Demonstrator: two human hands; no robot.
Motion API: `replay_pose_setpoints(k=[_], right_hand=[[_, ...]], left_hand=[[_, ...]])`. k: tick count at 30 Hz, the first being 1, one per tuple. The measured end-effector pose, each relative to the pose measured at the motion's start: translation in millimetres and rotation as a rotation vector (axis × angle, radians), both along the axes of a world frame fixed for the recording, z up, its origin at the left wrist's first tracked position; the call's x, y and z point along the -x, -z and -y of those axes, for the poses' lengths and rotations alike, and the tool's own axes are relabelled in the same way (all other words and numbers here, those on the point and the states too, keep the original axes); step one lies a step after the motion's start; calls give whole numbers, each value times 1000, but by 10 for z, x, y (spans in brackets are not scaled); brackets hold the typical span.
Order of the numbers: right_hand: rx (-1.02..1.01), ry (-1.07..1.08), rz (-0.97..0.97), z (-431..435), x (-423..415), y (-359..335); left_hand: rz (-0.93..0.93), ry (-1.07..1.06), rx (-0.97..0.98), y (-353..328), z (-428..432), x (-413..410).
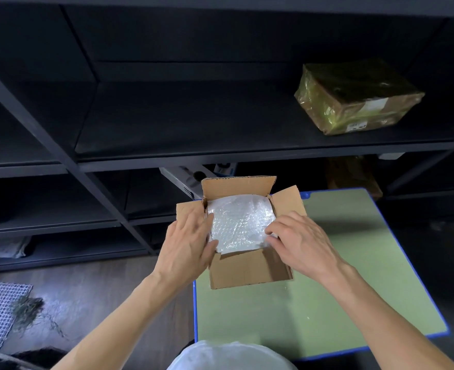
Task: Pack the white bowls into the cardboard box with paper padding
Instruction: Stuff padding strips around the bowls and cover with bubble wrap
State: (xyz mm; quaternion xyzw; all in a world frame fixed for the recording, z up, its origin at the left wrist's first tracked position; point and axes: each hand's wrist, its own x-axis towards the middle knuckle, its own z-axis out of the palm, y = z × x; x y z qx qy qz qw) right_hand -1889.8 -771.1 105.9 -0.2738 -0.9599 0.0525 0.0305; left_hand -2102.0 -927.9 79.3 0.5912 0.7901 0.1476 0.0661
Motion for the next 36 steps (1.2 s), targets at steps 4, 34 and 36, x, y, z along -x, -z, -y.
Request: replay_pose_setpoints(k=[4,34,36], right_hand=[[20,90,-46,-86,-54,-103],[216,15,-186,8,251,240],[229,16,-184,-1,238,292]], left_hand=[[124,-116,-42,-29,68,66],[6,-91,-88,22,-450,-548],[-21,-54,-59,66,-511,-577]])
